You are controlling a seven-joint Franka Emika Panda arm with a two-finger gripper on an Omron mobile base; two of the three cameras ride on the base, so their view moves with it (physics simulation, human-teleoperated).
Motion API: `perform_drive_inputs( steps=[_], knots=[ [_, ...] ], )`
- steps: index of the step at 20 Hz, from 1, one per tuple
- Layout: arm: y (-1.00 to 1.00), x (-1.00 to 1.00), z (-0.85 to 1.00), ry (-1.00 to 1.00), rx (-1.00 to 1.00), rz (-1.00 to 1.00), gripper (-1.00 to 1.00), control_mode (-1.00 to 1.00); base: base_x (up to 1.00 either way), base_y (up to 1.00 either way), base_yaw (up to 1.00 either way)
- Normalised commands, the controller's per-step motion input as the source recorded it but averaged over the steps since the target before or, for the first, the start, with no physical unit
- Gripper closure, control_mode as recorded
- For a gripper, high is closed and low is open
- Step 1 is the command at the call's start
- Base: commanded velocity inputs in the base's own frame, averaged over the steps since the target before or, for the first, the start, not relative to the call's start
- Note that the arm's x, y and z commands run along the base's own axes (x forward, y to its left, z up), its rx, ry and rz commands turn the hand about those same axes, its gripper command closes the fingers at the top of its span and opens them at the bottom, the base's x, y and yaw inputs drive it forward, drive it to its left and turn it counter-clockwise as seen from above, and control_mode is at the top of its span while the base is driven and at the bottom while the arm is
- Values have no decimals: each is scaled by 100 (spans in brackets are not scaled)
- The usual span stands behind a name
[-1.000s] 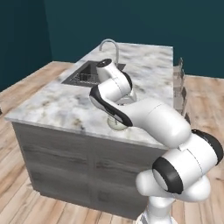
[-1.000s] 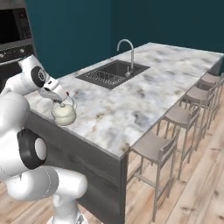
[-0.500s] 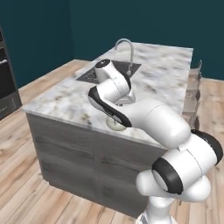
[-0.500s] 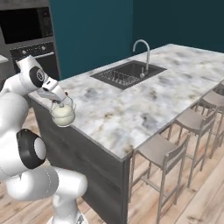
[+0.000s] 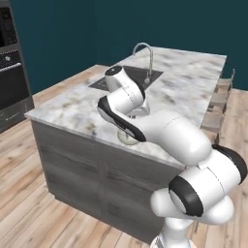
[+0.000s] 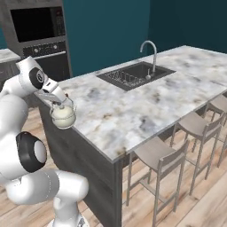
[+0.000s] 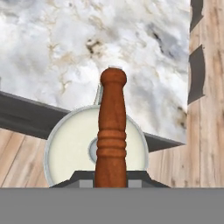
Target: The kettle is done boiling. Turn off the stove, then wait for 300 timesteps before moving the kettle to the dining table.
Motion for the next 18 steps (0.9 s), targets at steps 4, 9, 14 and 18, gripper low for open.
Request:
perform_drive_inputs(
  steps=[4,9,14,18],
  knots=[
    [0,0,0,0,0,0,100,100,37,-44,21],
    [0,0,0,0,0,0,100,100,36,-42,21],
    [0,0,0,0,0,0,100,100,11,-19,10],
    [0,0,0,0,0,0,100,100,0,0,0]
  ],
)
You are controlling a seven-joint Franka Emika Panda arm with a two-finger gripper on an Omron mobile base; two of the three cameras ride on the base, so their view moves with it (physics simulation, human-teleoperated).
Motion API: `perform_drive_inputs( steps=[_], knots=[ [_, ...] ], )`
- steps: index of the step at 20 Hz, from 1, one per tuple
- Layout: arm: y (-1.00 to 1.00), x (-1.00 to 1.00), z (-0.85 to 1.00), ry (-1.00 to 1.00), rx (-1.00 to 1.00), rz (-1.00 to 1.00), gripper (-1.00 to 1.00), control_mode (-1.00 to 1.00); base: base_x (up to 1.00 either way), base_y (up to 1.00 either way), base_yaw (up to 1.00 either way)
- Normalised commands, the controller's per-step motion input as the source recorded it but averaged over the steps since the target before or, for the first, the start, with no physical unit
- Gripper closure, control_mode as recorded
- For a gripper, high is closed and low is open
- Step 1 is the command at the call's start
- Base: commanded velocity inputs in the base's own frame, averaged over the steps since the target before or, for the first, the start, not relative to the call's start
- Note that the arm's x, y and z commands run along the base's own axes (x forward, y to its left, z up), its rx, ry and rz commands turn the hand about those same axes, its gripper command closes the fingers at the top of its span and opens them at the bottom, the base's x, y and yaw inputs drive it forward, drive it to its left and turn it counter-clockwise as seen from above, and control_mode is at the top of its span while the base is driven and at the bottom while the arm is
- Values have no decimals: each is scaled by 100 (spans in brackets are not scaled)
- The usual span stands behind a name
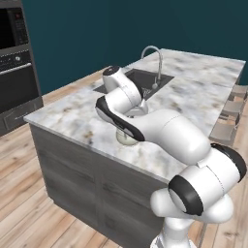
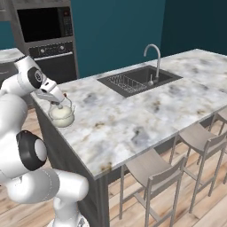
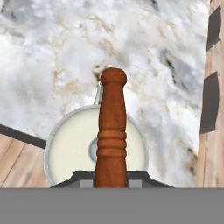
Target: The kettle is done boiling. Turn off the stove, then wait for 300 timesteps before moving the kettle to the dining table.
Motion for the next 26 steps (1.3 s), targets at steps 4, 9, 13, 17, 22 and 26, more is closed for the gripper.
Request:
perform_drive_inputs(
  steps=[4,9,13,17,22,26],
  knots=[
    [0,0,0,0,0,0,100,-100,0,0,0],
    [-21,0,0,0,0,0,100,-100,0,0,0],
    [-29,0,0,0,1,-2,100,-100,0,0,0],
    [-27,5,0,0,0,-4,100,-100,0,0,0],
    [-28,8,0,0,0,-5,100,-100,0,0,0],
    [-34,15,0,0,0,-5,100,-100,0,0,0]
  ],
)
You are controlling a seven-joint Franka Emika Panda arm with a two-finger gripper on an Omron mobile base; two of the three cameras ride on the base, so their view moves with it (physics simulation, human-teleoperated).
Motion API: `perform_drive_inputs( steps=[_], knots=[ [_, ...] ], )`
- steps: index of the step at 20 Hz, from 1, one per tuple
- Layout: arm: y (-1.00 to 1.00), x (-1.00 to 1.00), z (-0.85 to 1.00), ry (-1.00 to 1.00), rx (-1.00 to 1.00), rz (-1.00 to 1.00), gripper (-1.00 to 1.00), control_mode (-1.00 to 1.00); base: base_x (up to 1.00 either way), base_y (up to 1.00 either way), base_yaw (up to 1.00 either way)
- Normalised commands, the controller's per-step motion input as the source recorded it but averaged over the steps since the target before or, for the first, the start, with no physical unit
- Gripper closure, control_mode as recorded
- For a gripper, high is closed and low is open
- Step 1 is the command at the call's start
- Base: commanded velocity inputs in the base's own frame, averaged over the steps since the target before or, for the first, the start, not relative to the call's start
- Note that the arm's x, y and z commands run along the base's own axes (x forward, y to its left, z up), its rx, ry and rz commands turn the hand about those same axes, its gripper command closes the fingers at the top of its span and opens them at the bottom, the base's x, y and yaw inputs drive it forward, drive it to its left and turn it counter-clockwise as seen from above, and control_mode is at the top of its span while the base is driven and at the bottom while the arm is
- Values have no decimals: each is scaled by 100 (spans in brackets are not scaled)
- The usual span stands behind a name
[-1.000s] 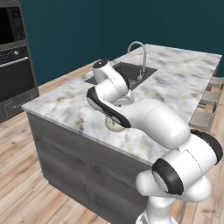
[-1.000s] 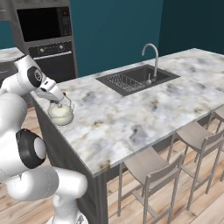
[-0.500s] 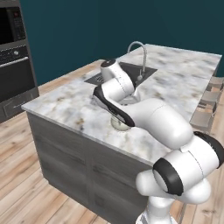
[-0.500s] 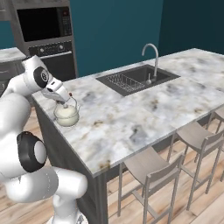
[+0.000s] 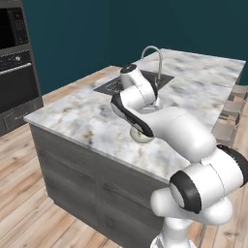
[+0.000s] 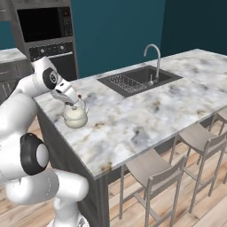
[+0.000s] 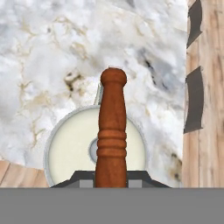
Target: The kettle is done boiling. Turn off the stove, then wait for 300 timesteps before moving the kettle to the dining table.
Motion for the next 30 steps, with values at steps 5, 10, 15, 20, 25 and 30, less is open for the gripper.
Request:
perform_drive_inputs(
  steps=[5,10,15,20,25,30],
  knots=[
    [-33,21,0,0,0,-6,100,-100,0,0,0],
    [-33,17,-1,0,0,-5,100,-100,0,0,0],
    [-22,10,-6,0,0,-4,100,-100,0,0,0],
    [-10,16,-15,0,0,-3,100,-100,0,0,0],
    [-9,18,-21,0,0,-2,100,-100,0,0,0],
    [-14,19,-16,0,-1,-2,100,-100,0,0,0]
  ],
)
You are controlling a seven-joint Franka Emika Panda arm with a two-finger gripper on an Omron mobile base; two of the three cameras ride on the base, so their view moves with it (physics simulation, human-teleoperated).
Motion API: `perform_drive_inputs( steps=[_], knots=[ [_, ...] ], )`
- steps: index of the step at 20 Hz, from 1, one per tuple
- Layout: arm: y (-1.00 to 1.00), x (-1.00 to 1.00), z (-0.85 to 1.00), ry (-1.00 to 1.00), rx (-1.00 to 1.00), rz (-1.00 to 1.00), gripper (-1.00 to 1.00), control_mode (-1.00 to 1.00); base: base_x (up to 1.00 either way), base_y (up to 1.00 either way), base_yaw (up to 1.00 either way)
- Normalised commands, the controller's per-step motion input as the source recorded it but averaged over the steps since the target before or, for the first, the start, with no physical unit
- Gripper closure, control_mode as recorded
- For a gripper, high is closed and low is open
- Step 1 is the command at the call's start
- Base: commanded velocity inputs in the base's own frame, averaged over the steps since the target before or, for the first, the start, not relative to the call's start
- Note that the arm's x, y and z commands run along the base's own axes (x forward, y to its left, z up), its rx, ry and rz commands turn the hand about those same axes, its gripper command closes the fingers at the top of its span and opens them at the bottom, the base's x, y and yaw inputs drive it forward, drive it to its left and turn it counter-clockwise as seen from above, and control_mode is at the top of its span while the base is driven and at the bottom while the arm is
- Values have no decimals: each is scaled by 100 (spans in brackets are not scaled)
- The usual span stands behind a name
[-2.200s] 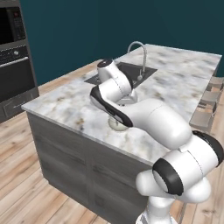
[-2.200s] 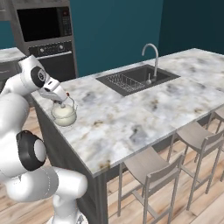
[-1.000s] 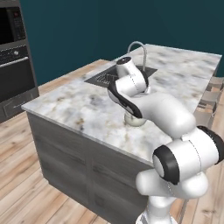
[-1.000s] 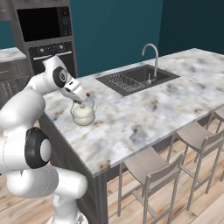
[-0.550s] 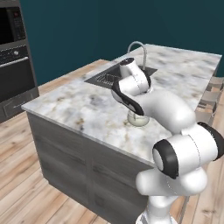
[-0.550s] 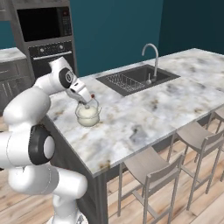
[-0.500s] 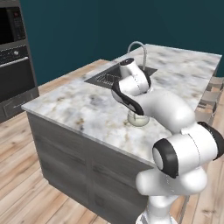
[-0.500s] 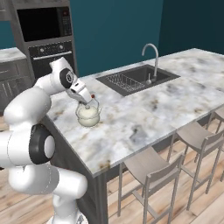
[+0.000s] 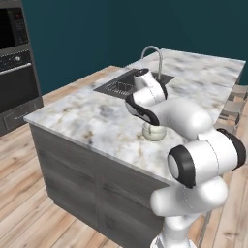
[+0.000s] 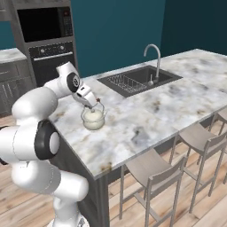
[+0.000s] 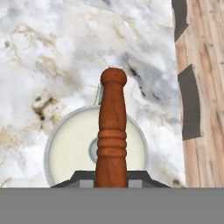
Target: The kettle is done boiling. Turn off the stove, then wait for 300 timesteps before moving the kettle to the dining table.
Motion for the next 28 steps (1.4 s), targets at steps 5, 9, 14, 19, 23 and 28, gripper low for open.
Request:
perform_drive_inputs(
  steps=[5,9,14,19,23,28],
  knots=[
    [-22,14,-18,0,-1,-4,100,-100,0,0,0],
    [-18,17,-18,0,-1,-4,100,-100,0,0,0],
    [-16,19,-16,0,-1,-4,100,-100,0,0,0],
    [-17,21,-14,0,-1,-3,100,-100,0,0,0],
    [-17,22,-16,0,-1,-3,100,-100,0,0,0],
    [-16,22,-17,0,-1,-2,100,-100,0,0,0]
  ],
)
